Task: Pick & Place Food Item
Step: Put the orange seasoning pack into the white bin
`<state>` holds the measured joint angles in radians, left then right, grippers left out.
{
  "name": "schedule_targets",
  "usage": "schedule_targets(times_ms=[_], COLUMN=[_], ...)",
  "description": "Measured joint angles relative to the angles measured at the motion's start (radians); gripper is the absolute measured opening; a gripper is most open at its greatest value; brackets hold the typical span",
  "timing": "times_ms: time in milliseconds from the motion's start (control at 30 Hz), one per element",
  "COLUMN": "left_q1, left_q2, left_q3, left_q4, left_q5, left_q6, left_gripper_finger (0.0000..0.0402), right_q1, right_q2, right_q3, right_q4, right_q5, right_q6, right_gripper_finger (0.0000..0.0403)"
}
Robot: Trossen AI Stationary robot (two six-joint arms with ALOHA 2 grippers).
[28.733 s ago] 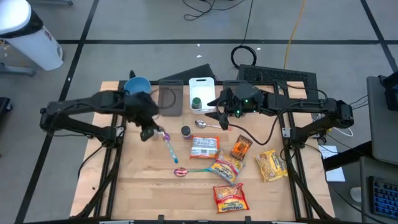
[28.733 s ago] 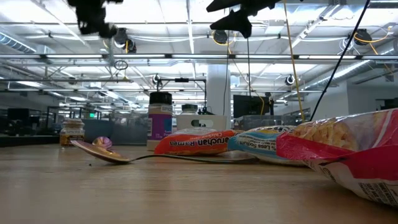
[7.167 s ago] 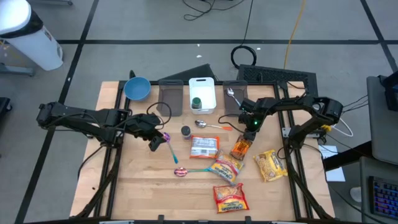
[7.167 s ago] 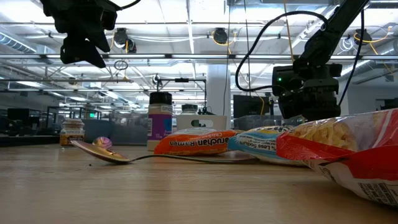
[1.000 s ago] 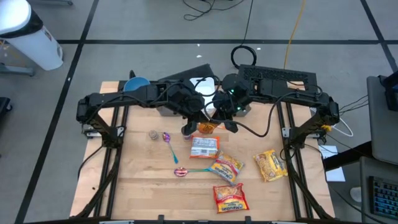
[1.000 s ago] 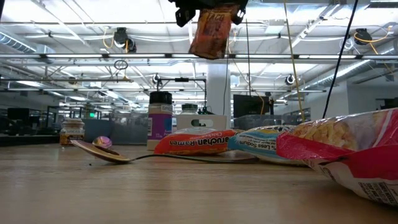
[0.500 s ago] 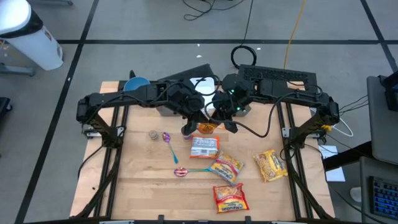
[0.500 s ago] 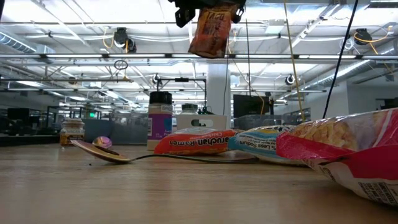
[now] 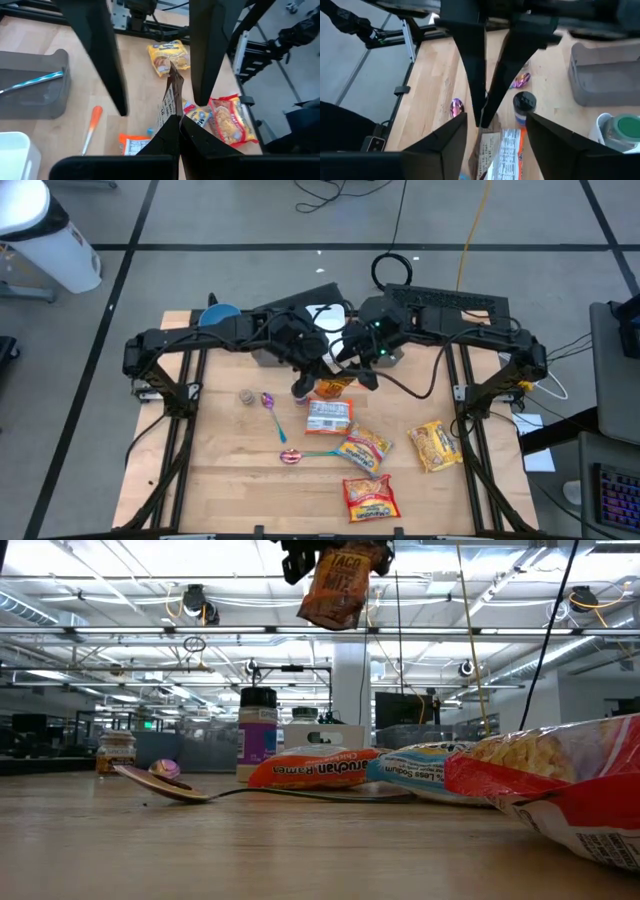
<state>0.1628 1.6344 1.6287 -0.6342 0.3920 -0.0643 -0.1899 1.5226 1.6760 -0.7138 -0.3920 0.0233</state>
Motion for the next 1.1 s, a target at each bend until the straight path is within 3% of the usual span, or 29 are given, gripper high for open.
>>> schedule_targets(times_ms=[167,400,533,700,833,1100], left_q1=[0.027,0.078,0.112,0.164,0.213,0.302], left_q2=[-0.026,-0.092,-0.118,-0.140,-0.142,-0.143], left_q3=[0.000,0.000,0.000,0.001,0.000,-0.001], left_q4=[-0.003,-0.011,-0.017,-0.015,-0.031,-0.046], left_q5=[0.030,0.027,0.035,0.088,0.139,0.203], left_q6=[-0.005,0.007,0.011,0.024,0.029,0.072], left_gripper_finger=[0.0002,0.0002,0.0002,0.0002,0.0003,0.0002], right_q1=[0.000,-0.004,-0.018,-0.040,-0.046,-0.046], right_q2=[-0.026,-0.082,-0.105,-0.114,-0.114,-0.234], right_q3=[0.000,-0.001,0.000,-0.001,-0.012,-0.295], right_q4=[0.022,0.051,0.059,0.057,0.077,0.403], right_q5=[0.004,0.164,0.186,0.189,0.253,0.262], right_q6=[0.003,0.003,0.013,0.026,0.026,0.156], right_gripper_finger=[0.0218,0.0216,0.0211,0.0212,0.0210,0.0208])
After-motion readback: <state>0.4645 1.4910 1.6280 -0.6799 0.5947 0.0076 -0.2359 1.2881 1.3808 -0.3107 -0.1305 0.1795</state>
